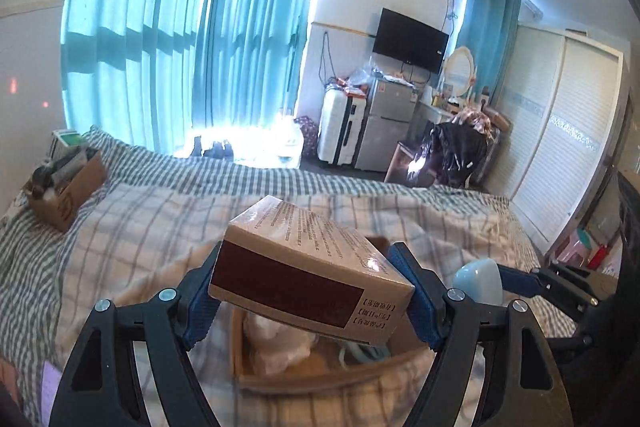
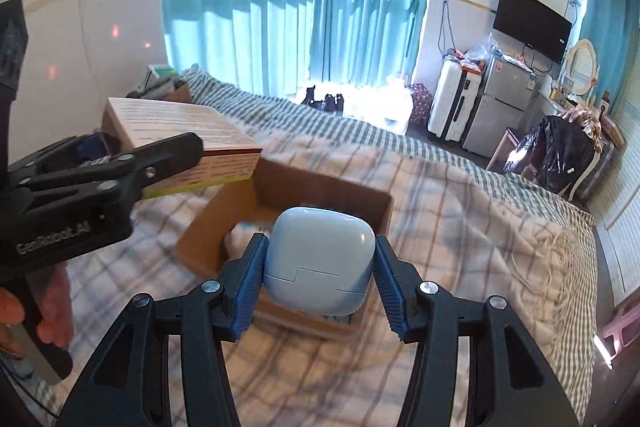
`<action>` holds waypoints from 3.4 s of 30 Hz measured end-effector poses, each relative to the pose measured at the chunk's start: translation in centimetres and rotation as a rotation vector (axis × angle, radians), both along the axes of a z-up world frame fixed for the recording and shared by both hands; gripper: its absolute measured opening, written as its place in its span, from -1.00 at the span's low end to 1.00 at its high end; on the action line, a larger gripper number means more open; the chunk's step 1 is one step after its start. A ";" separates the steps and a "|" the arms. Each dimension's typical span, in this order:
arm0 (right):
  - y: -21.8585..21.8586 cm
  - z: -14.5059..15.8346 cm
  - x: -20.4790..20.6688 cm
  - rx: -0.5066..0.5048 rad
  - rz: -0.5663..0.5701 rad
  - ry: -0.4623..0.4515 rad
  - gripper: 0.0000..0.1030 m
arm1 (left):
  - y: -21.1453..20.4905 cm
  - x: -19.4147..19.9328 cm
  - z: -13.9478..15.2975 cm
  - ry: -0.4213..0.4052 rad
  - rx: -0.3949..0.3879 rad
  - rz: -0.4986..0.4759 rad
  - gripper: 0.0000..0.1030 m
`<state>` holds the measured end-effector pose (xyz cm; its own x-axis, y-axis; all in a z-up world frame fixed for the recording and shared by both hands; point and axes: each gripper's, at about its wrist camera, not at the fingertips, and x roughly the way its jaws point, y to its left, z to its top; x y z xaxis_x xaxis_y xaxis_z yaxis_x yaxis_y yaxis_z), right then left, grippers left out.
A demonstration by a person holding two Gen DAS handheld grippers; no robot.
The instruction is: Organize objects
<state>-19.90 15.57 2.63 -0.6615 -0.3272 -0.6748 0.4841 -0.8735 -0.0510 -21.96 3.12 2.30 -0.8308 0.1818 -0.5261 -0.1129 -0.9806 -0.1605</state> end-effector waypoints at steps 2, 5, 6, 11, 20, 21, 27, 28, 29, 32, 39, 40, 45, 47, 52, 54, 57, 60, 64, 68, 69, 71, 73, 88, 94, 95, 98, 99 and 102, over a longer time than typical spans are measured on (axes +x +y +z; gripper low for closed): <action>-0.2 -0.1 -1.7 -0.007 -0.004 -0.004 0.01 | 0.0 -2.1 -0.6 0.003 0.001 0.003 0.56; -0.8 -1.5 -5.0 -0.004 -0.012 -0.022 0.01 | 0.2 -5.6 -2.8 -0.034 -0.015 0.001 0.56; -1.0 -2.2 -6.0 -0.002 -0.014 -0.033 0.01 | 0.1 -6.3 -3.6 -0.045 -0.019 -0.002 0.56; -1.0 -6.5 -9.5 -0.005 -0.025 -0.097 0.01 | 0.0 -8.8 -9.0 -0.125 -0.048 -0.012 0.56; -0.6 -10.7 -11.0 -0.001 -0.021 -0.170 0.03 | 0.9 -8.8 -11.9 -0.168 -0.081 -0.048 0.56; -0.4 -10.5 -10.9 -0.003 -0.029 -0.166 0.04 | 1.0 -8.7 -12.1 -0.180 -0.079 -0.051 0.56; 1.1 -8.6 -9.4 -0.031 -0.083 -0.115 0.50 | 0.0 -8.0 -12.6 -0.233 -0.069 -0.028 0.62; 1.3 -8.3 -9.2 -0.033 -0.095 -0.114 0.50 | -0.1 -7.8 -12.2 -0.234 -0.065 -0.025 0.66; 1.7 -8.0 -8.9 -0.033 -0.105 -0.112 0.50 | -0.2 -7.6 -11.8 -0.235 -0.060 -0.024 0.72; 2.4 -6.6 -7.6 -0.032 -0.131 -0.095 0.50 | -0.1 -6.0 -9.1 -0.192 -0.067 -0.010 0.86; 4.6 -0.1 -2.9 -0.055 -0.198 0.023 0.74 | 1.2 -1.2 -0.7 -0.025 -0.136 -0.020 1.00; 5.0 1.0 -2.1 -0.058 -0.207 0.043 0.75 | 1.3 -0.5 0.2 -0.009 -0.140 -0.022 1.00; 6.6 6.1 2.6 -0.058 -0.245 0.142 0.85 | 1.2 3.4 5.1 0.057 -0.146 0.002 1.00; 7.1 7.8 4.4 -0.048 -0.252 0.179 0.86 | 0.7 5.2 6.9 0.098 -0.128 0.013 1.00; 8.1 11.6 8.9 -0.056 -0.264 0.280 0.99 | -0.4 8.9 9.6 0.162 -0.100 0.039 1.00; 8.4 12.7 10.6 -0.061 -0.268 0.322 0.99 | -0.8 10.2 10.1 0.195 -0.105 0.050 1.00; 8.6 13.5 12.5 -0.084 -0.271 0.364 0.99 | -1.3 12.3 10.5 0.251 -0.126 0.073 1.00; 8.6 13.0 13.8 -0.106 -0.263 0.384 0.99 | -1.7 13.7 10.0 0.273 -0.126 0.082 1.00; 8.7 11.0 14.3 -0.119 -0.273 0.392 0.99 | -2.1 14.8 8.2 0.284 -0.095 0.079 1.00; 8.7 8.7 14.5 -0.146 -0.285 0.418 0.99 | -2.3 15.3 6.1 0.297 -0.092 0.095 1.00; 8.6 8.0 14.4 -0.150 -0.286 0.432 0.99 | -2.4 15.5 5.5 0.306 -0.090 0.103 1.00; 8.3 6.7 14.4 -0.148 -0.288 0.450 0.99 | -2.6 15.8 4.4 0.315 -0.085 0.116 1.00; 7.9 5.3 14.4 -0.143 -0.286 0.465 0.99 | -2.7 16.2 3.0 0.328 -0.082 0.136 1.00; 8.1 -5.2 12.9 -0.160 -0.357 0.407 0.99 | -2.3 16.2 -6.4 0.240 -0.142 0.155 1.00; 7.7 -5.3 14.1 -0.151 -0.322 0.440 0.99 | -1.7 16.4 -7.4 0.227 -0.182 0.144 1.00; 7.7 -5.2 14.2 -0.152 -0.319 0.446 0.99 | -1.7 16.3 -7.5 0.223 -0.182 0.141 1.00; 7.6 -5.4 14.5 -0.152 -0.318 0.456 0.99 | -1.7 16.4 -7.8 0.224 -0.182 0.148 1.00; 7.6 -5.5 14.6 -0.153 -0.317 0.455 0.99 | -1.8 16.4 -7.8 0.224 -0.178 0.148 1.00; 7.6 -5.6 14.7 -0.145 -0.319 0.452 0.99 | -2.0 16.5 -7.8 0.228 -0.164 0.154 1.00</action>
